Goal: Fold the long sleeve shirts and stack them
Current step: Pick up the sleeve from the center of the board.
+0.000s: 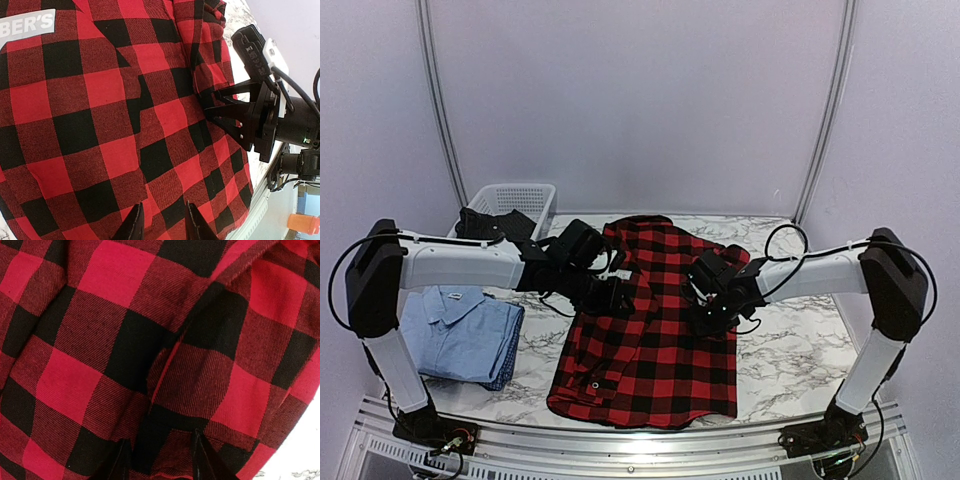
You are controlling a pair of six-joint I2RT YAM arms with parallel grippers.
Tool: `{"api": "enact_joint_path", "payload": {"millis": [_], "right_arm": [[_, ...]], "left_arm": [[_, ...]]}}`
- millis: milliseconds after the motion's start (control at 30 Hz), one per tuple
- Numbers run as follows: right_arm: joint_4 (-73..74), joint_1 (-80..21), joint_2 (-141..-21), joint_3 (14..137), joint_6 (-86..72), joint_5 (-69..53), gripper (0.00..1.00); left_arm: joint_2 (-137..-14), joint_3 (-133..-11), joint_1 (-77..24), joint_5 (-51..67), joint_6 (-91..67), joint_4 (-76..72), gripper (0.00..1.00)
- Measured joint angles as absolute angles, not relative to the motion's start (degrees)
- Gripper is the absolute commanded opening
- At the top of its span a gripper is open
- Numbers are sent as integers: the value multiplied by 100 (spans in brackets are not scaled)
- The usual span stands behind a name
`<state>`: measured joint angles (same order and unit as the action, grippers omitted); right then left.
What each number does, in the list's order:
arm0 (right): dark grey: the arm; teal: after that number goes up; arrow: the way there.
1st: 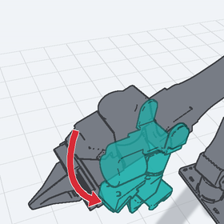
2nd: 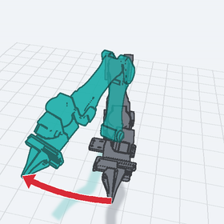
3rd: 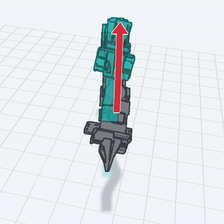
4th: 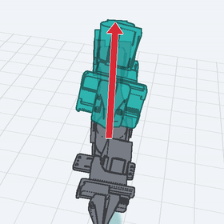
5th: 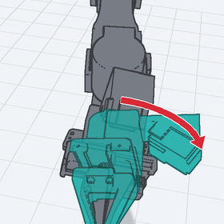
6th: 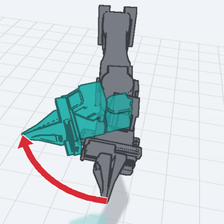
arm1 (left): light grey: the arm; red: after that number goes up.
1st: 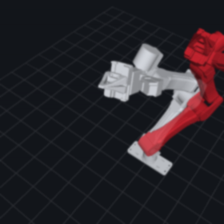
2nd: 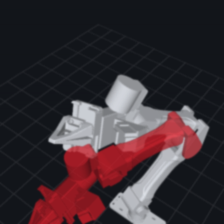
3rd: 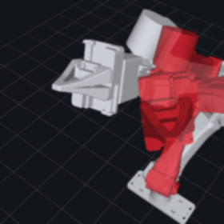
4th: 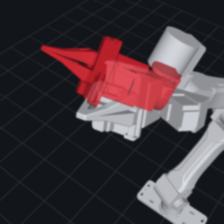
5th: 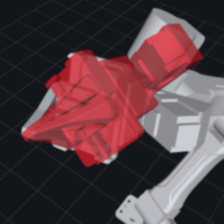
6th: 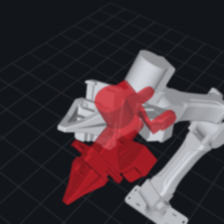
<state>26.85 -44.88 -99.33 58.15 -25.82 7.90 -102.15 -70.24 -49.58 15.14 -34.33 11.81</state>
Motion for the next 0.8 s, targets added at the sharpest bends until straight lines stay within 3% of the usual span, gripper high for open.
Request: {"api": "enact_joint_path", "payload": {"millis": [267,567,800], "right_arm": [[2665,-4469,-9937,5815,-2523,821,1],[2755,-4241,-9432,5848,-2523,639,0],[2200,-3970,-8788,5922,-2842,-366,0]], "left_arm": [[-10215,-7024,-4958,1514,-3435,1181,30],[-10215,-7024,-4958,1518,-3452,1177,31],[-10215,-7118,-4960,1535,-3363,1063,40]]}}
